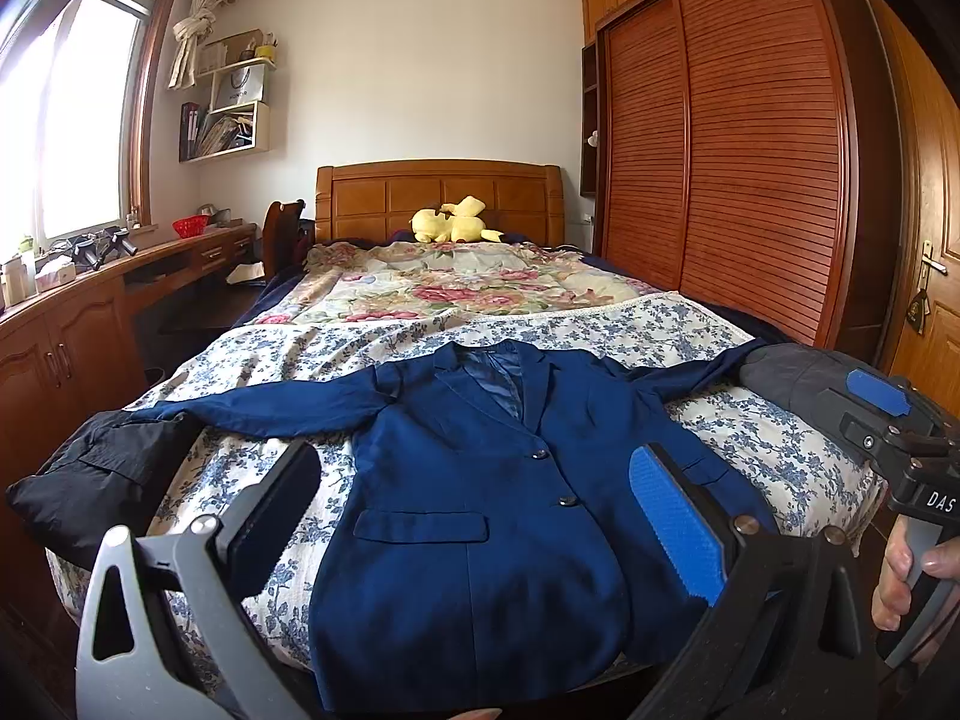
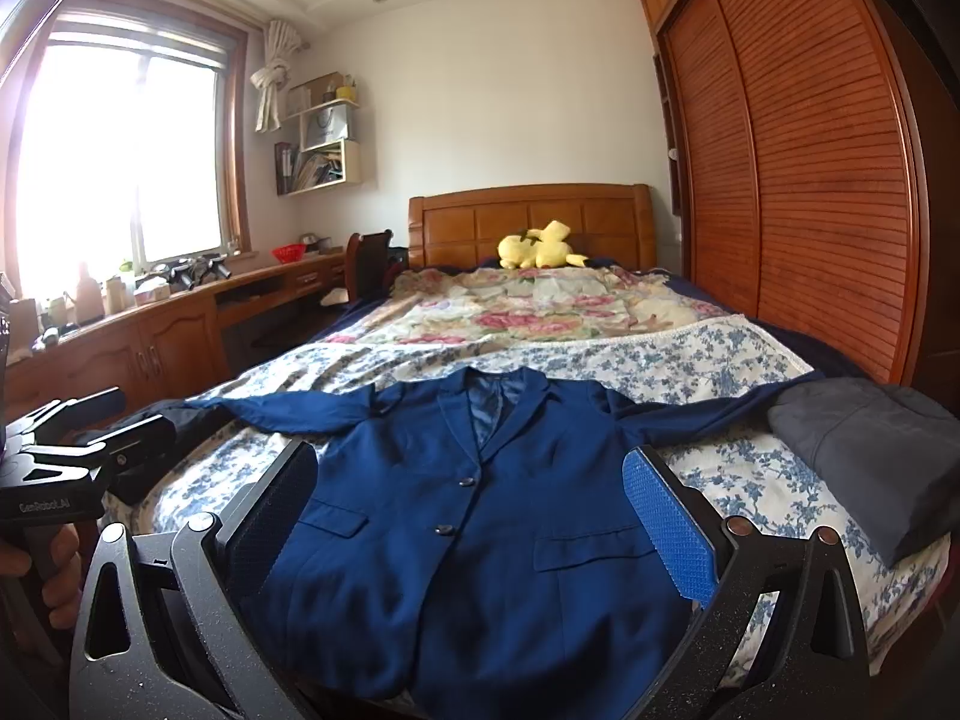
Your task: Fold large clothes
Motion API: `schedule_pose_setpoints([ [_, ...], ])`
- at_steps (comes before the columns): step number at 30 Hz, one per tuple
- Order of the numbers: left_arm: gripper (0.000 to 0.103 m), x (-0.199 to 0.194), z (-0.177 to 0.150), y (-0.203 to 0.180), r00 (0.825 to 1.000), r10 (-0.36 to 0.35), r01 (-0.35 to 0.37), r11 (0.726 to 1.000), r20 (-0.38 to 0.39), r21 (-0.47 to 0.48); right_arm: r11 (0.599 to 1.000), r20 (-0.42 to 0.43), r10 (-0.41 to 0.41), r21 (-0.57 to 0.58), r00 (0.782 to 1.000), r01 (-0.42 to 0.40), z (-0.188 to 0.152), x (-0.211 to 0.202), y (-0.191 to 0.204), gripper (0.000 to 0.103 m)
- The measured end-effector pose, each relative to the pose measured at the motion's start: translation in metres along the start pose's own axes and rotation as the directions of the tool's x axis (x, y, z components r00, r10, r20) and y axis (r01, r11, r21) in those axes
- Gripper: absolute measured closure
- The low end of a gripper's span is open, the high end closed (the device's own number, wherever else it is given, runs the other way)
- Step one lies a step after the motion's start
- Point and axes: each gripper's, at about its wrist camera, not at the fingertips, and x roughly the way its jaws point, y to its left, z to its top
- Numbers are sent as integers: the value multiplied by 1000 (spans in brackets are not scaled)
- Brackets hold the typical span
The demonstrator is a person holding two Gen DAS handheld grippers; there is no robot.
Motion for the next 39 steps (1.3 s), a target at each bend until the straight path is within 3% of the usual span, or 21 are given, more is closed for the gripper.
schedule_pose_setpoints([
  [39, 0, -10, 3, -6, 1000, 9, -10, 1000, 19, 16, 1000, 1, -1, -1, 1000, 1, 0, 0, 1, 0],
])
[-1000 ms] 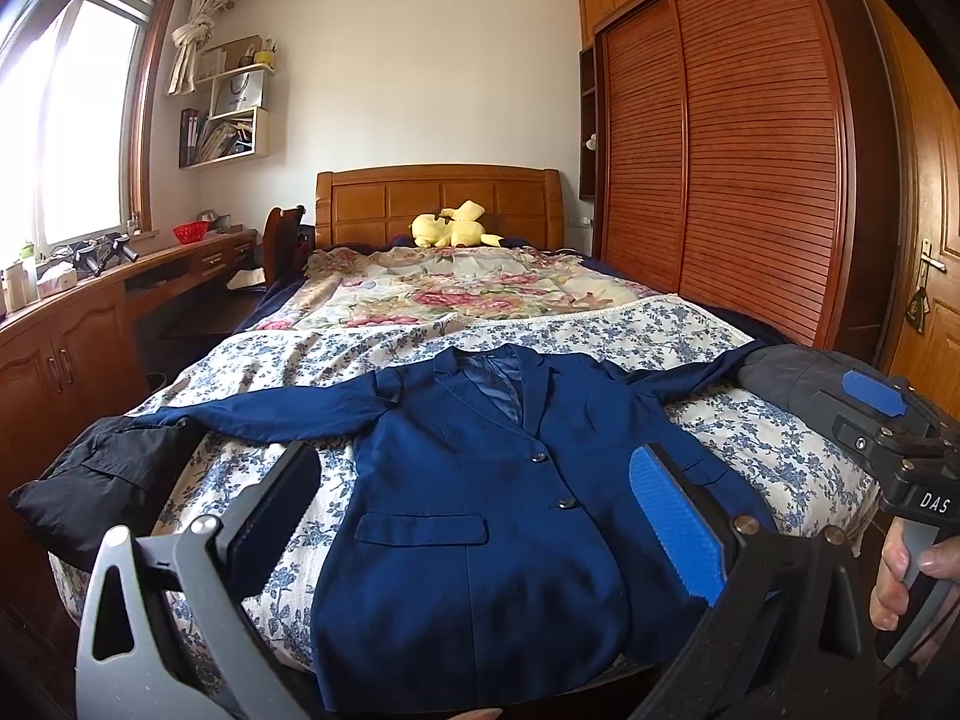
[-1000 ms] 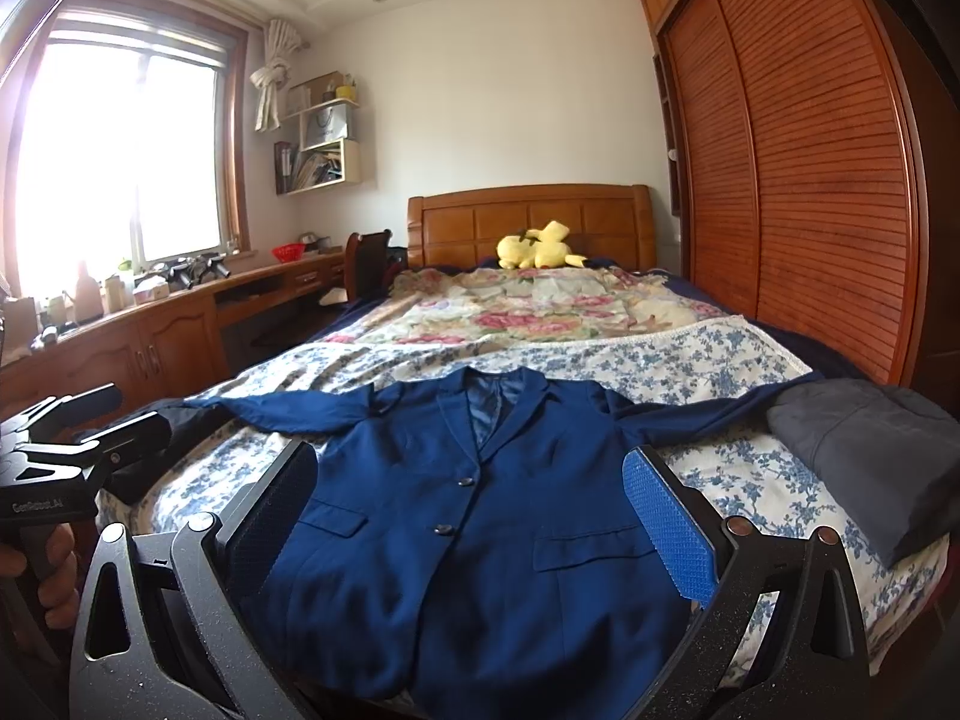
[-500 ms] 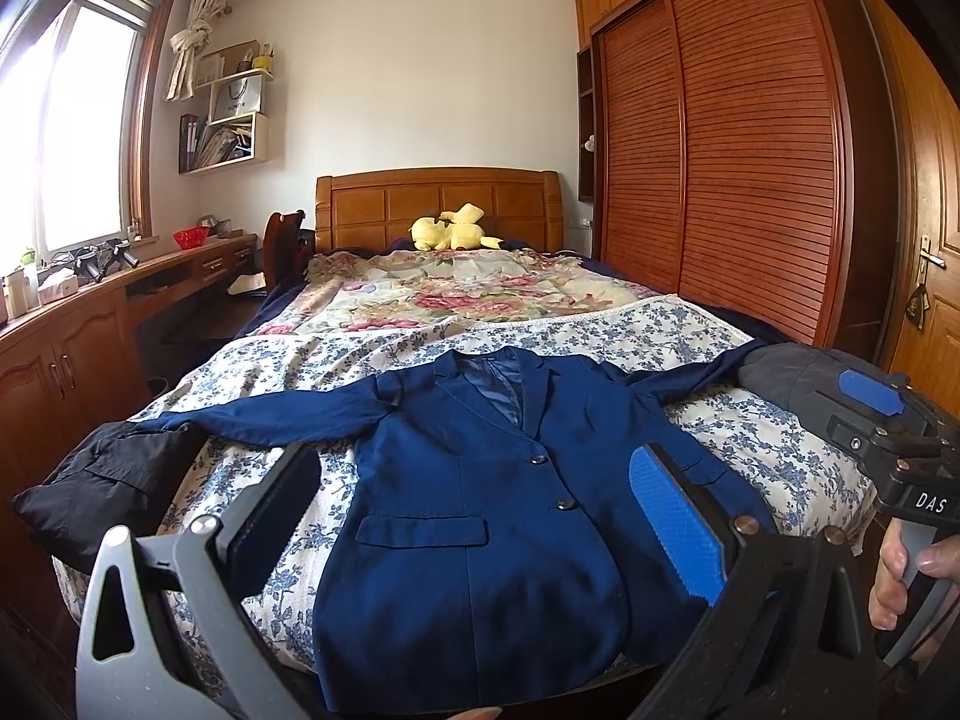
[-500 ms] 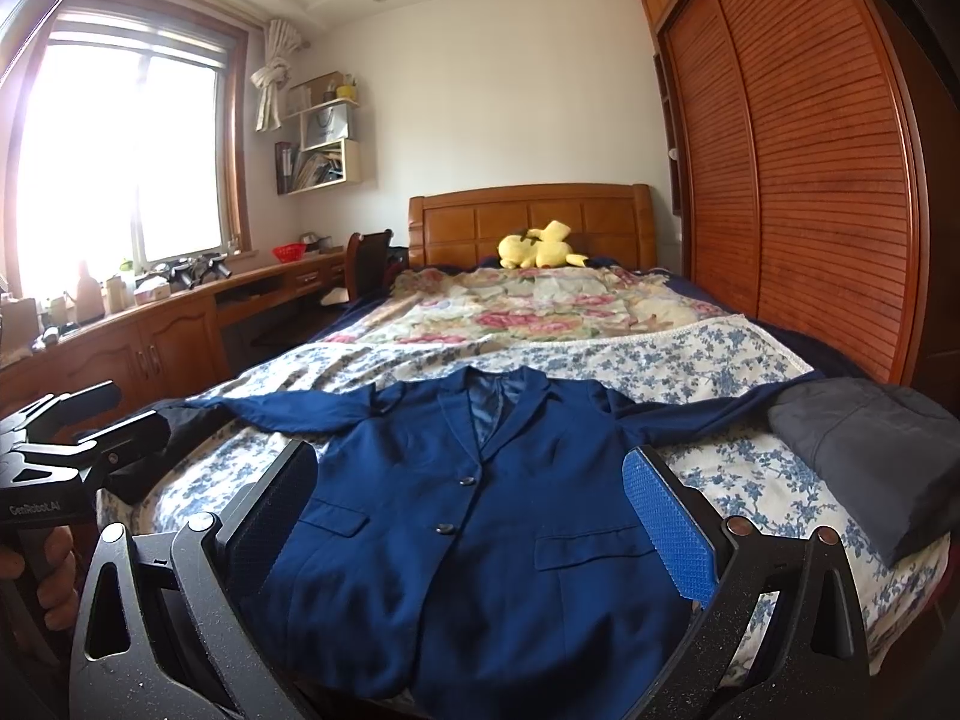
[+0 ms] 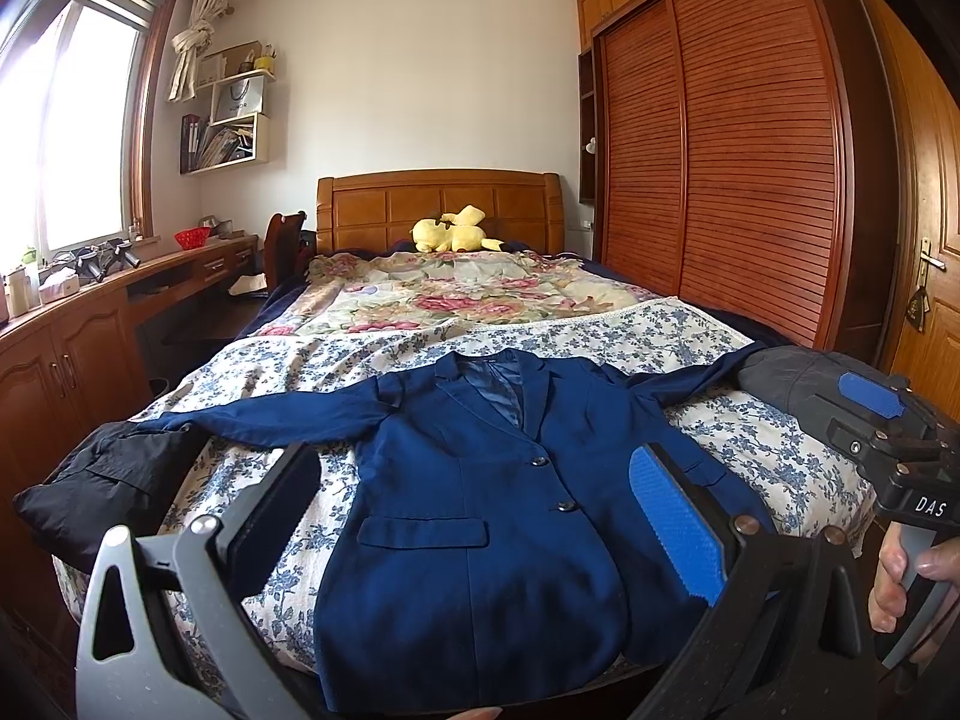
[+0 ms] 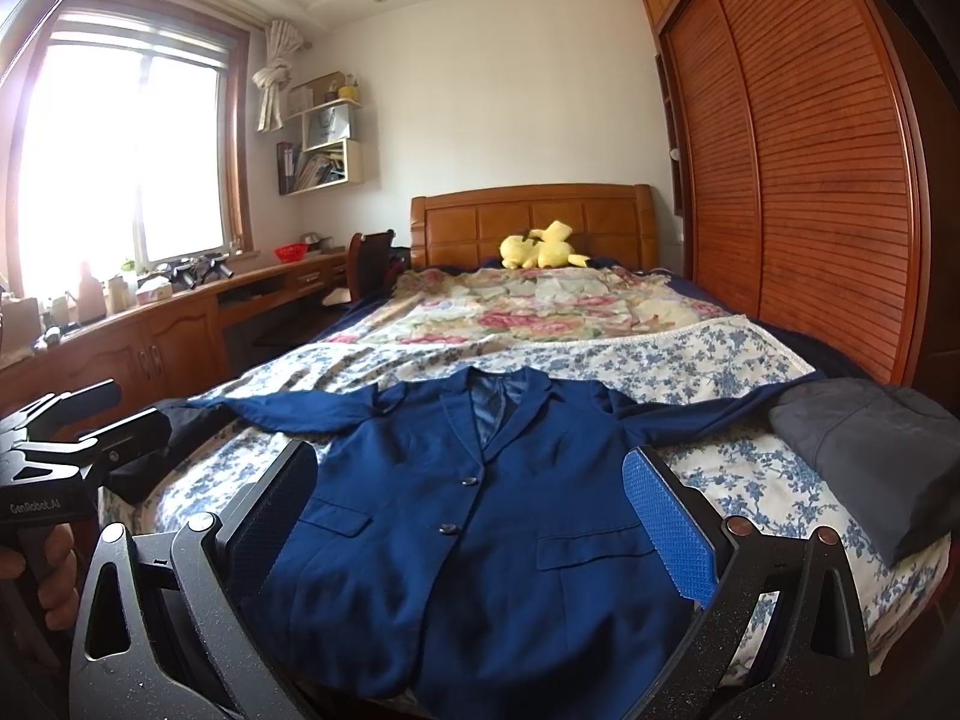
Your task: Fold large clothes
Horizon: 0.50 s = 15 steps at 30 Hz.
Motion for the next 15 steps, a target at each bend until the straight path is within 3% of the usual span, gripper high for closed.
schedule_pose_setpoints([
  [15, 0, 0, 2, -1, 1000, 1, -1, 1000, 1, 0, 1000, 3, 2, -1, 1000, -2, 0, -1, 2, 0],
])
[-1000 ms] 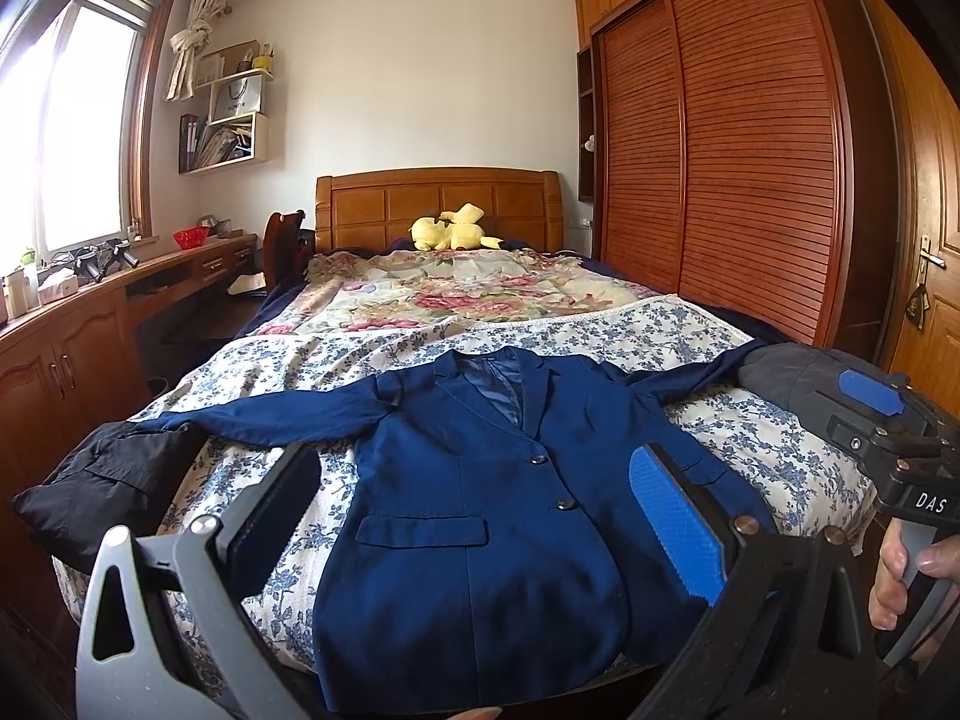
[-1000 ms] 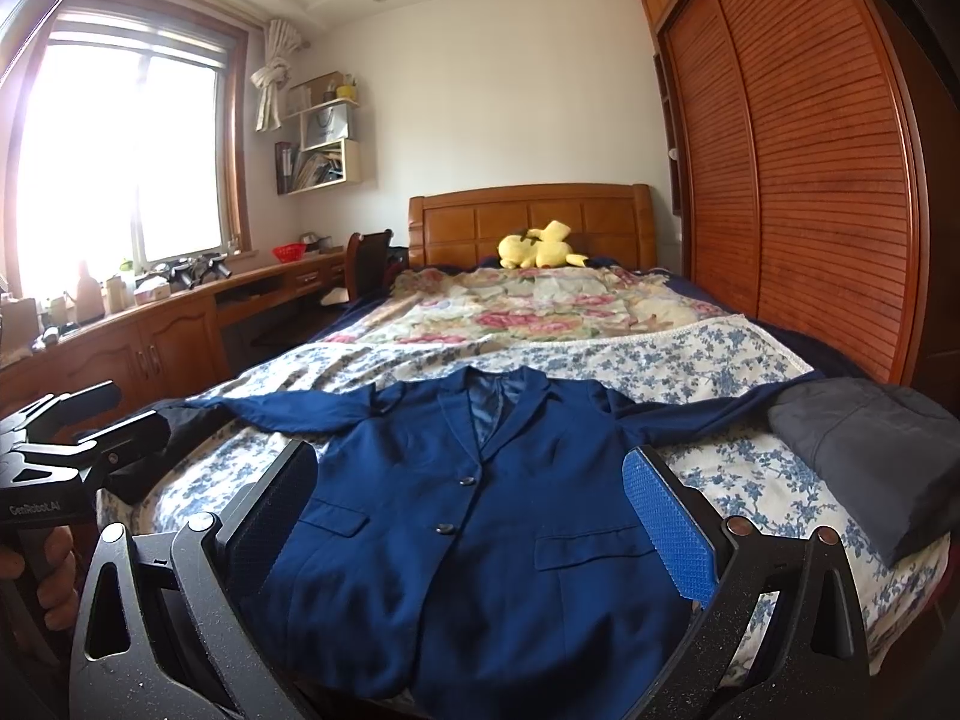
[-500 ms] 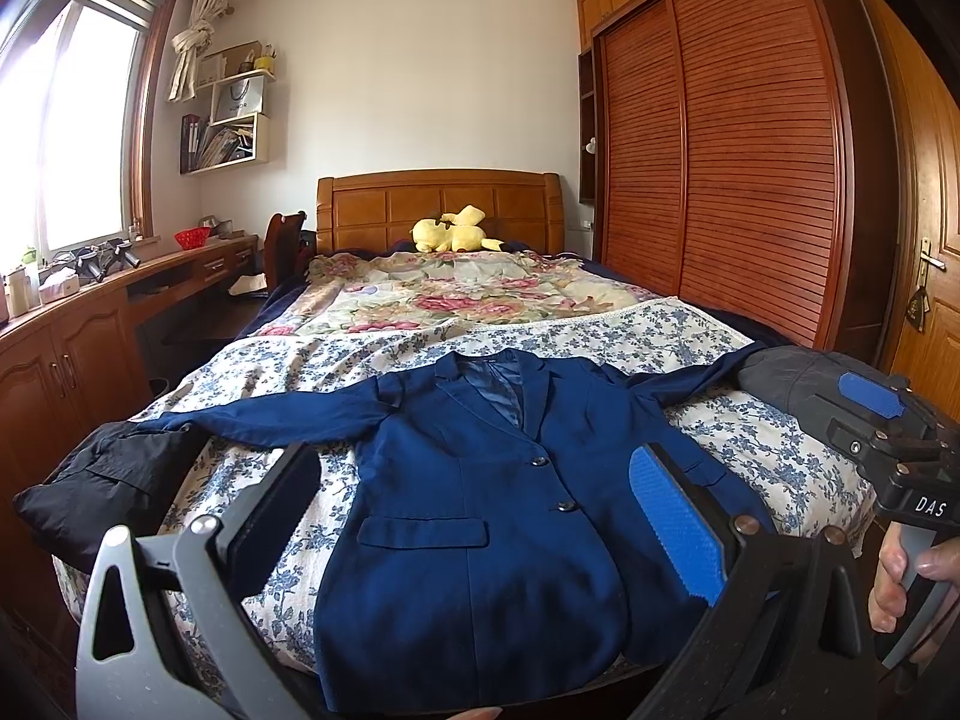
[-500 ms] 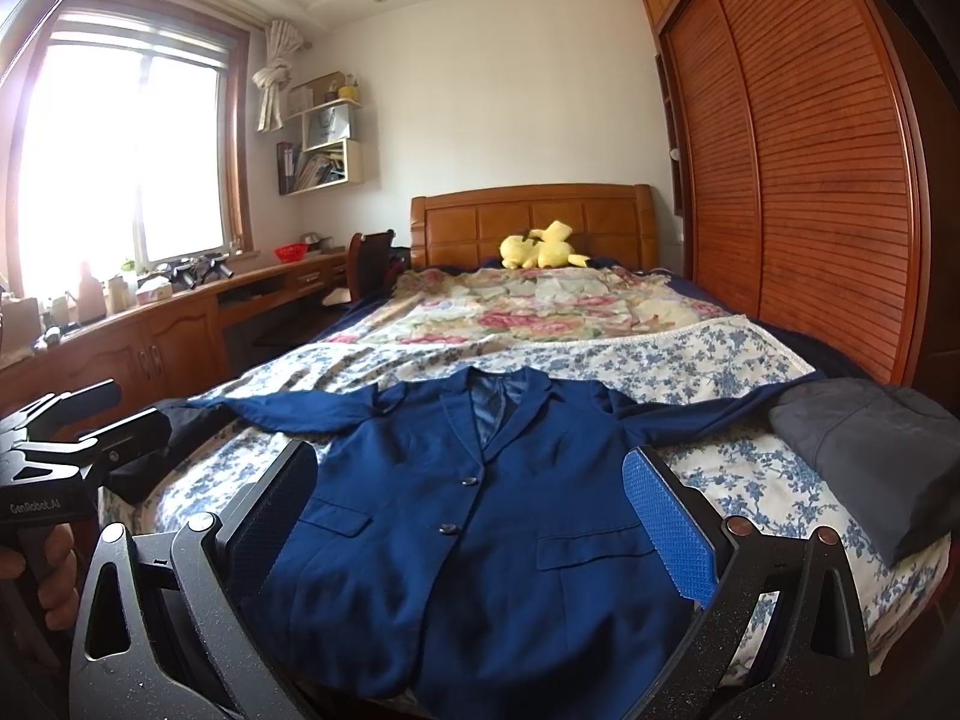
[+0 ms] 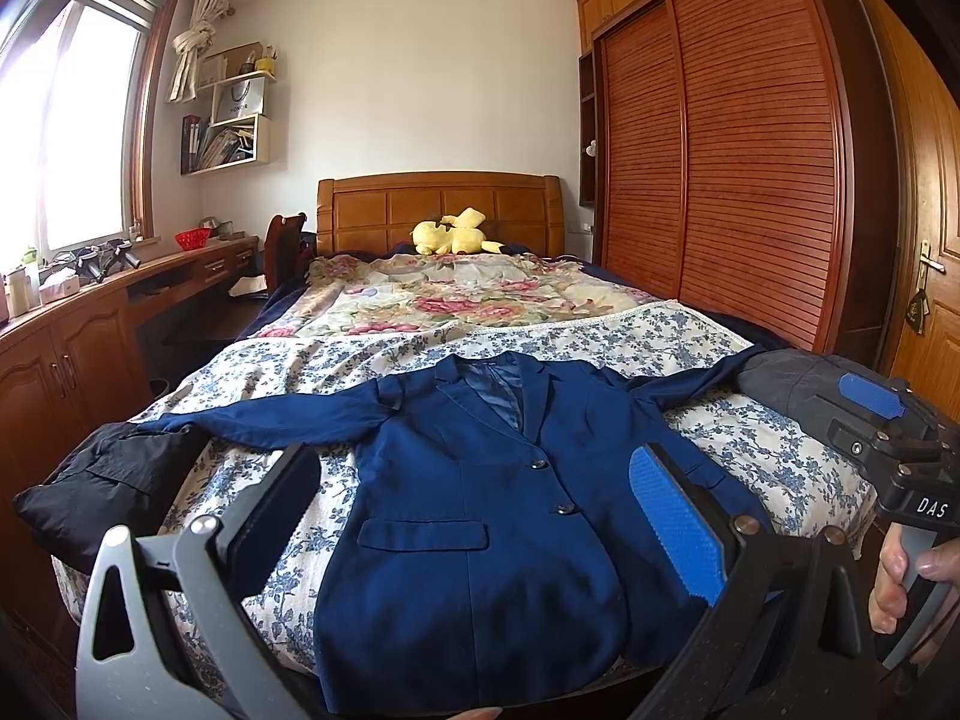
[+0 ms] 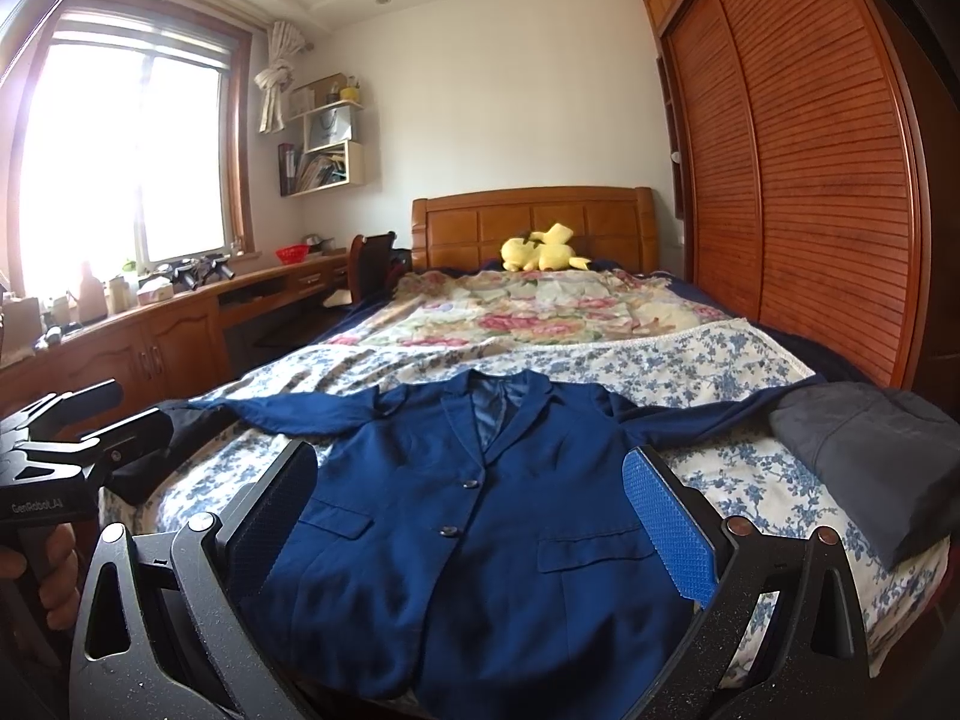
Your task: Fold large clothes
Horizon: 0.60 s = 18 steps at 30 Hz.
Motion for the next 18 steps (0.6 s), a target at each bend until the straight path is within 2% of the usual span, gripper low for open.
schedule_pose_setpoints([
  [18, 0, 9, 0, 2, 1000, 9, -9, 1000, -16, -7, 1000, -9, 12, -5, 1000, -12, 0, -1, 6, 0],
])
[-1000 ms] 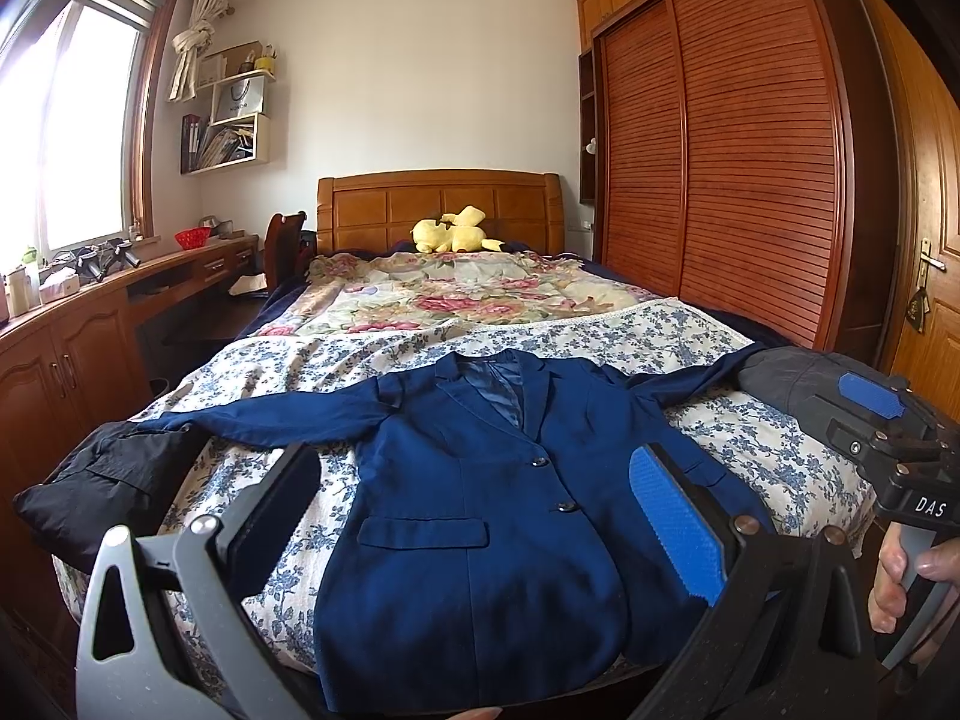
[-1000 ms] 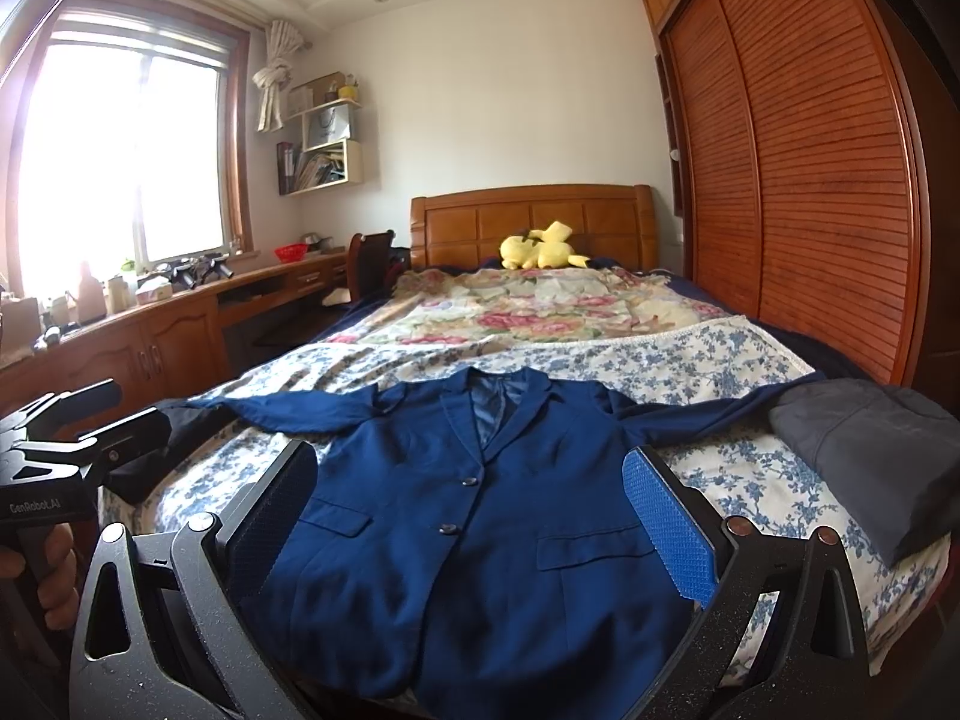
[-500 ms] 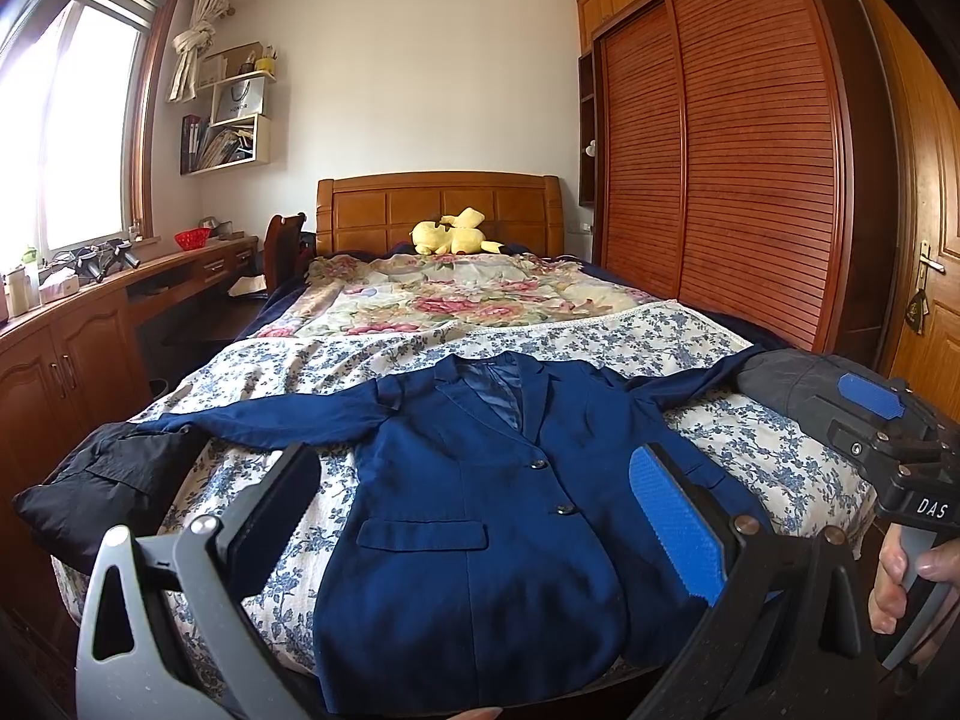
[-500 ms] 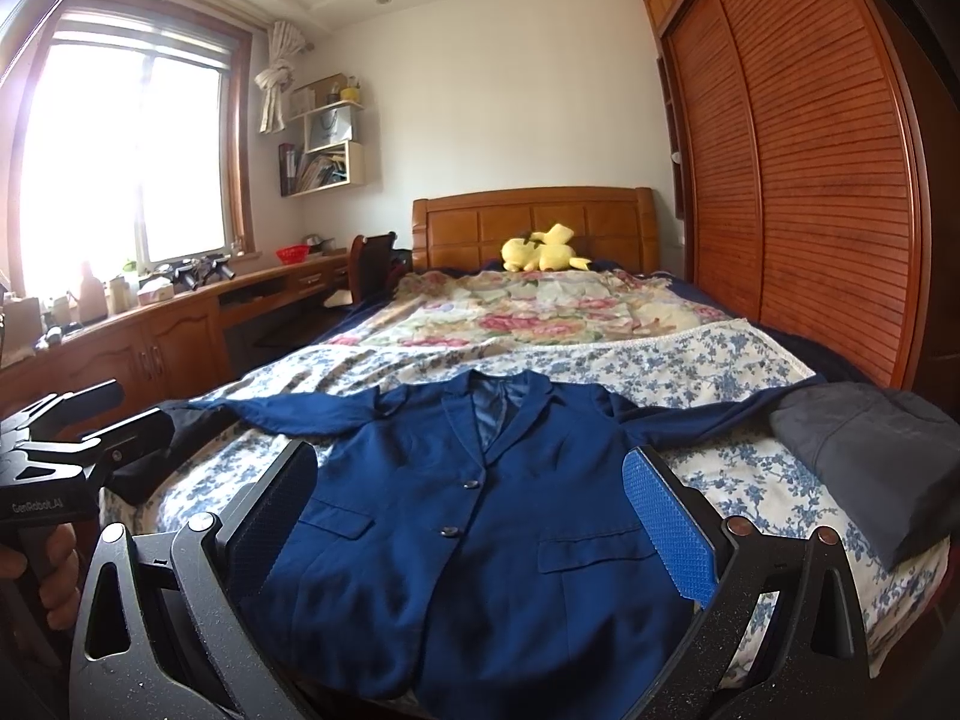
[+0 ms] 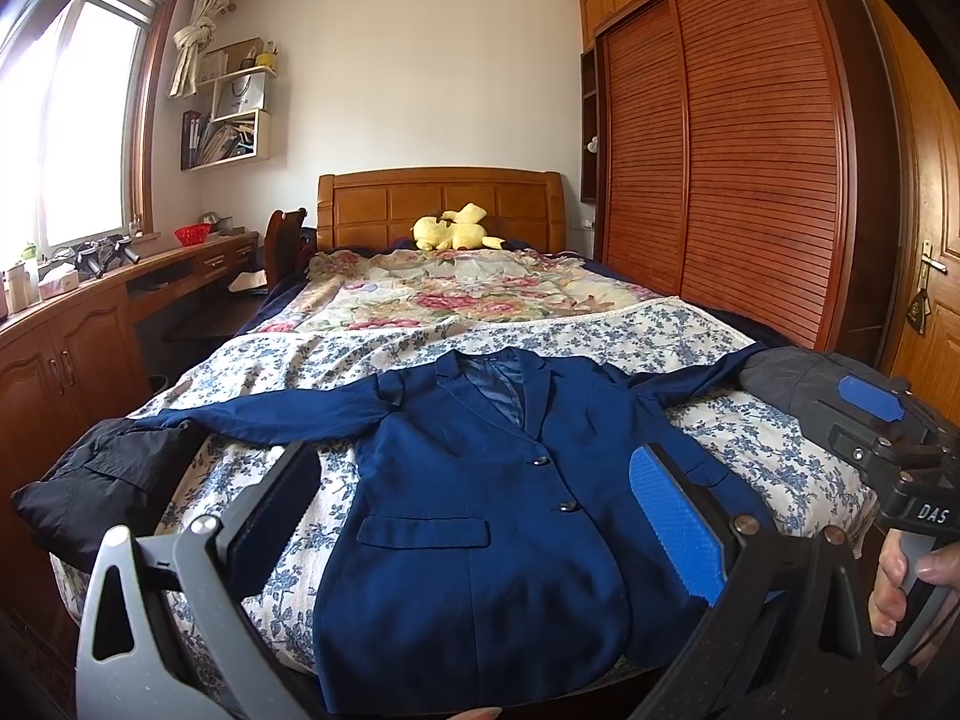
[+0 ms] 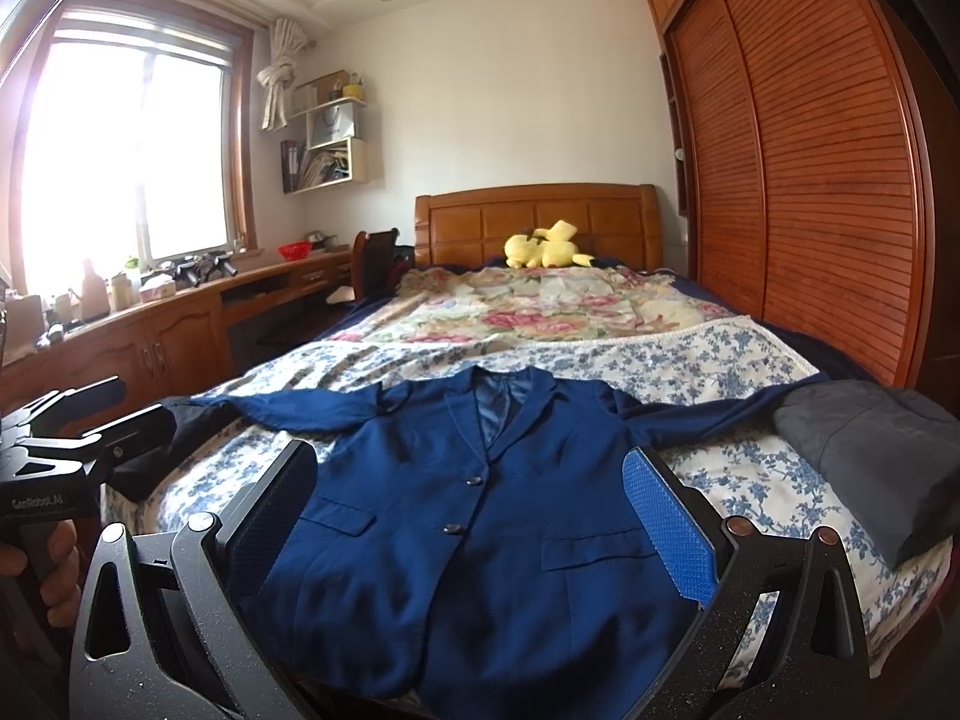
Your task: Fold large clothes
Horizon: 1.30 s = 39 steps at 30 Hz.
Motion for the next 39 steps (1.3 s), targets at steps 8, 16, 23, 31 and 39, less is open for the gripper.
schedule_pose_setpoints([
  [8, 0, 25, -11, 20, 999, 29, -30, 999, -46, -22, 999, -25, 38, -3, 999, -38, -8, 19, 2, 0],
  [16, 0, 41, -22, 43, 995, 59, -62, 997, -75, -41, 999, -56, 47, -6, 997, -48, -14, 42, 2, 0],
  [23, 0, 47, -26, 59, 994, 75, -79, 996, -76, -52, 998, -69, 58, -25, 996, -60, -14, 57, 7, 0],
  [31, 0, 63, -34, 75, 990, 108, -113, 993, -95, -47, 993, -97, 92, -70, 991, -99, -17, 89, 21, 0],
  [39, 0, 94, -45, 96, 977, 157, -164, 986, -145, -33, 986, -150, 129, -84, 980, -143, -34, 145, 34, 0],
])
